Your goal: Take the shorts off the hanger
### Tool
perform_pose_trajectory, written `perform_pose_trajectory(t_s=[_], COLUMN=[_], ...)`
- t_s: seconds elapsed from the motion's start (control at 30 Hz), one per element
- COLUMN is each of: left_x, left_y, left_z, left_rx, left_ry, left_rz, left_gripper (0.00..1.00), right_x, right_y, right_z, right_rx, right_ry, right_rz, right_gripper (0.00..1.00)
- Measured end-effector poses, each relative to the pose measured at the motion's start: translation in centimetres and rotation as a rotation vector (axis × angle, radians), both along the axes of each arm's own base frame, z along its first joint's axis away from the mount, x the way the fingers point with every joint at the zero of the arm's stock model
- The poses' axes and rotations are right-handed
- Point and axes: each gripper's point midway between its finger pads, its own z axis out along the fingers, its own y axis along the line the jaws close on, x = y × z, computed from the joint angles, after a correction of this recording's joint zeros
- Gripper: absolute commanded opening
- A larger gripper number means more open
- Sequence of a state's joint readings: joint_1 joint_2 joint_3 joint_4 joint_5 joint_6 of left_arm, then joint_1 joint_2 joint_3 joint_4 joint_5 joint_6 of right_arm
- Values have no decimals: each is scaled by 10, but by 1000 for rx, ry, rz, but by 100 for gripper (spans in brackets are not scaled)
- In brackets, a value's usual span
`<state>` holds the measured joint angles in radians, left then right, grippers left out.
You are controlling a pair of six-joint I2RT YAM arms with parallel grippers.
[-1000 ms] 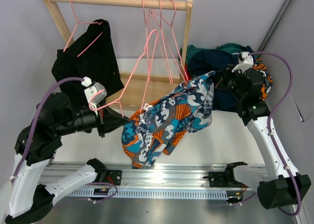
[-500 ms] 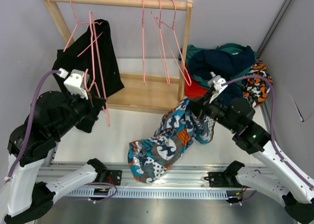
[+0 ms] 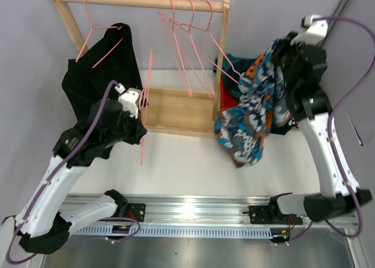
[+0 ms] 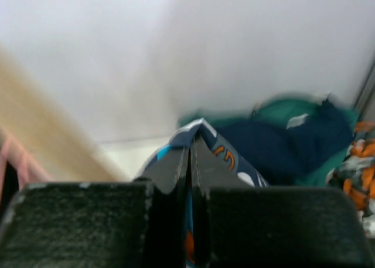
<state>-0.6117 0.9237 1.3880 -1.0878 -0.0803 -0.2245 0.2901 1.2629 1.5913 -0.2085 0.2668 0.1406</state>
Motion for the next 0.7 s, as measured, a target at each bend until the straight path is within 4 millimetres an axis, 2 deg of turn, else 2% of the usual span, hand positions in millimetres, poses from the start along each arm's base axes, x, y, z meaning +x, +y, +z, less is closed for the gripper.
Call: perform_pose_trajectory(t_s=[0.13, 0.23, 0.3, 0.33, 0.37, 0.4, 0.43, 0.47, 0.53, 0.57, 0.63, 0.7], left_x=[30, 55, 71, 78, 83, 88, 91, 95, 104, 109, 119, 134], left_y=[-4, -2, -1, -3, -5, -7, -9, -11, -14, -15, -17, -22], left_z=[6, 18, 25, 28, 30, 32, 34, 37, 44, 49, 58, 75], left_rx=[-25, -61, -77, -83, -86, -87, -91, -93, -99, -100, -98, -102], left_ry=[37, 39, 35, 33, 29, 30, 28, 26, 17, 12, -1, -30], left_rz=[23, 53, 68, 70, 62, 58, 53, 49, 42, 40, 37, 33], left_gripper=[0, 0, 0, 0, 0, 0, 0, 0, 0, 0, 0, 0], right_x=[62, 108, 136, 146, 157, 168, 178, 187, 199, 204, 202, 183], right_y=[-37, -64, -86, -96, -107, -121, -134, -146, -164, -170, -173, -158], right_z=[46, 87, 102, 103, 96, 84, 67, 46, 2, -28, -98, -179], right_rx=[49, 101, 138, 158, 181, 212, 236, 257, 297, 328, 393, 464], right_ry=[-78, -218, -300, -325, -332, -319, -288, -238, -125, -52, 103, 256], right_rz=[-119, -199, -257, -276, -297, -322, -345, -365, -388, -397, -404, -380], right_gripper=[0, 0, 2, 7, 37, 63, 80, 91, 91, 90, 89, 88])
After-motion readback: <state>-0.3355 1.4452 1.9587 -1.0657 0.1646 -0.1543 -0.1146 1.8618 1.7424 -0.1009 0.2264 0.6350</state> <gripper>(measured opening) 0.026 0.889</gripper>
